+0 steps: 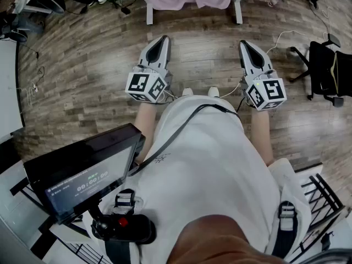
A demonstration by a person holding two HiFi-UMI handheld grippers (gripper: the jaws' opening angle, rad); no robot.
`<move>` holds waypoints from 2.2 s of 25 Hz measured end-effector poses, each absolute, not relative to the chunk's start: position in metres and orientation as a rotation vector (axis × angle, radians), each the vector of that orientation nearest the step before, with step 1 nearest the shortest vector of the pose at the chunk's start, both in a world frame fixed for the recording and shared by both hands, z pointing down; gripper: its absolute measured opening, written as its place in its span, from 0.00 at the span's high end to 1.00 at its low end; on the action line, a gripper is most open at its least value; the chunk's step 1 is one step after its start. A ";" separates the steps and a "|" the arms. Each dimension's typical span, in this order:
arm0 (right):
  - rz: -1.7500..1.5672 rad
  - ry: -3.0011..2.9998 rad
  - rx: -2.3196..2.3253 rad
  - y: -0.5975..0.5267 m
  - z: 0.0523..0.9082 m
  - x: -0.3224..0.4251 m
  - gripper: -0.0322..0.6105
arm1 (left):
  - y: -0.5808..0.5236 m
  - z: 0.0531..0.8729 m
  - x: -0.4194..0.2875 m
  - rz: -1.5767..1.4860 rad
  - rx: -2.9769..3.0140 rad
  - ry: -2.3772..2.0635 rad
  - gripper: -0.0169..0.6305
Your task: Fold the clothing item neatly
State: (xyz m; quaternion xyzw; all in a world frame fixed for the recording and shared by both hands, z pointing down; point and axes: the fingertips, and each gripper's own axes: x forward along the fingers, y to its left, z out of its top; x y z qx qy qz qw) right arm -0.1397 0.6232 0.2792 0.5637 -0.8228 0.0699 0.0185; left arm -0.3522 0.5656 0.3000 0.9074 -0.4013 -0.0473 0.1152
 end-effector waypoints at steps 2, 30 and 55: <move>0.216 -2.550 1.755 0.624 0.279 -0.139 0.95 | 0.566 0.300 -0.352 -0.132 2.660 -1.177 0.99; 0.266 -2.553 1.759 0.633 0.289 -0.110 0.95 | 0.581 0.303 -0.336 -0.125 2.657 -1.207 0.99; 0.255 -2.653 1.572 0.632 0.294 -0.079 0.95 | 0.598 0.309 -0.290 -0.097 2.613 -1.308 0.99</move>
